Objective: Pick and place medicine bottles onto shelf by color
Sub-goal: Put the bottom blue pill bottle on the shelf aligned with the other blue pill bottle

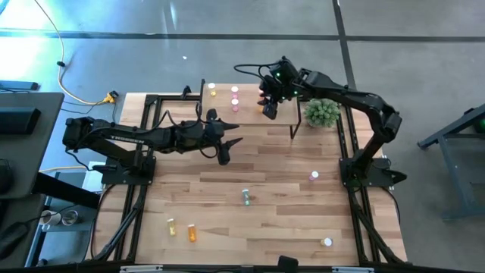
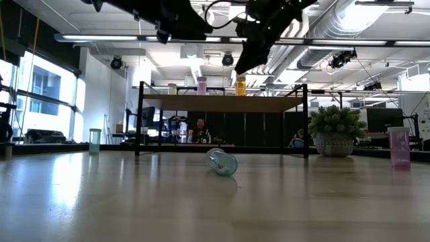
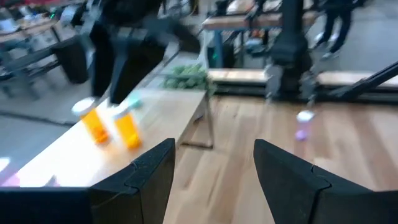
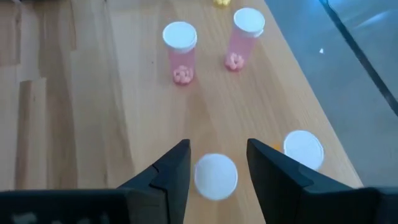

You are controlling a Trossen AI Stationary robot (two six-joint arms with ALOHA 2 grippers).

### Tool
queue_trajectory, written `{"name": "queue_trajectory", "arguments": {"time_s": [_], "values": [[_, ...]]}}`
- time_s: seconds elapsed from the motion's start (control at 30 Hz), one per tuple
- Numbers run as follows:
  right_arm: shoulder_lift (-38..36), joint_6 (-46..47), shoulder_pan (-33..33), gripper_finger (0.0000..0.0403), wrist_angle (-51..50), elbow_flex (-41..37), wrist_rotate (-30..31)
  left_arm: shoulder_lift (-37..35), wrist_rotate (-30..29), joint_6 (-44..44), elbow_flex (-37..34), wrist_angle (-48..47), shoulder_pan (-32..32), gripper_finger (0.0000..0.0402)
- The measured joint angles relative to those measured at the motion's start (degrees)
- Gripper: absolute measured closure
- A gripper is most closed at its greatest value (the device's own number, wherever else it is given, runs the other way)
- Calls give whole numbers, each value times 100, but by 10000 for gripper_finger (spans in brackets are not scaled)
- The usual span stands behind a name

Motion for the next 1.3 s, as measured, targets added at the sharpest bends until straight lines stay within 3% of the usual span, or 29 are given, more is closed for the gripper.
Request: {"name": "queue_trajectory", "arguments": {"time_s": [0.4,0.7,1.03,1.3], "values": [[-145,-441,501,253,-946,490,-69,-808,-789,-593,-3,-1847,-377,193],[-719,-389,1155,253,-1074,-145,-284,-1156,-805,-1671,-3,-3390,-891,193],[-1312,1162,2006,253,-530,-1372,-314,-1156,-819,-1855,-3,-3454,-1185,193],[-1257,2641,2968,253,-379,-1456,84,-1132,-606,-1854,-3,-3459,-1187,193]]}}
